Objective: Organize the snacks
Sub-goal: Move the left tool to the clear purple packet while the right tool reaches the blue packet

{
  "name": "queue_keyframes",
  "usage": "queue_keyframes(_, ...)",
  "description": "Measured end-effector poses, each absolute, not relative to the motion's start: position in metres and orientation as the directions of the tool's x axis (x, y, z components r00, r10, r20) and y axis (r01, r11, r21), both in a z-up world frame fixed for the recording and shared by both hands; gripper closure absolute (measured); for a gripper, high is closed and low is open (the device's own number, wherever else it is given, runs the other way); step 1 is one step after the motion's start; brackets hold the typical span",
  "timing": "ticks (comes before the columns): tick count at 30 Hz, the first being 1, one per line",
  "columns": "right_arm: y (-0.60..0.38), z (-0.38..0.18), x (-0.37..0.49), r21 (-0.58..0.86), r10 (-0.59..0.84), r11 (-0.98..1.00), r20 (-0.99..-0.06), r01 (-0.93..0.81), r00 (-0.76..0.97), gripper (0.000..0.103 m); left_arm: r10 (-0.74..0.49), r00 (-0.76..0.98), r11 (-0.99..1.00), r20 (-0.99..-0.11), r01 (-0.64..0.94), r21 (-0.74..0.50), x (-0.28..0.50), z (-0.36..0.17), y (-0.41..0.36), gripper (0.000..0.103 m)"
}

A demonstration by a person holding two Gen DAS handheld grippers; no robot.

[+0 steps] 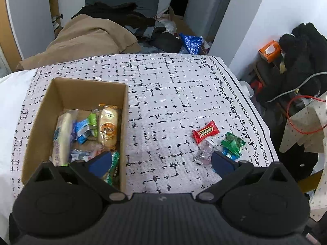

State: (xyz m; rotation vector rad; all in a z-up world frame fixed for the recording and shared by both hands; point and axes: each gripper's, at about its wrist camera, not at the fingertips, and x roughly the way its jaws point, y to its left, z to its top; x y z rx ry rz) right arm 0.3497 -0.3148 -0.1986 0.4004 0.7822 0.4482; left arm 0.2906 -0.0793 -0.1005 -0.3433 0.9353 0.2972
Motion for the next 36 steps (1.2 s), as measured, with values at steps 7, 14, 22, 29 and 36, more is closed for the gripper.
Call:
queue_keyframes(7, -0.328, -0.207, 0.357, 0.499, 0.49, 0.846, -0.589, -0.188, 0.642, 0.007, 0.092, 0.561, 0.931, -0.823, -0.342, -0.129, 0.31, -0.111, -0.098, 0.0)
queue_keyframes(14, -0.328, -0.216, 0.364, 0.51, 0.494, 0.842, -0.597, -0.176, 0.633, 0.018, 0.041, 0.552, 0.944, -0.833, -0.293, -0.149, 0.329, -0.129, -0.111, 0.002)
queue_keyframes(22, -0.325, -0.235, 0.376, 0.509, 0.471, 0.852, -0.638, -0.125, 0.61, 0.031, -0.006, 0.546, 0.978, -0.838, -0.17, -0.119, 0.353, -0.15, -0.122, 0.006)
queue_keyframes(29, -0.316, -0.25, 0.385, 0.505, 0.464, 0.857, -0.666, -0.106, 0.584, 0.045, -0.092, 0.541, 0.971, -0.836, -0.138, -0.196, 0.369, -0.173, -0.119, 0.019)
queue_keyframes(36, -0.304, -0.258, 0.392, 0.506, 0.476, 0.855, -0.676, -0.117, 0.562, 0.055, -0.144, 0.531, 0.969, -0.835, -0.096, -0.228, 0.383, -0.193, -0.118, 0.041)
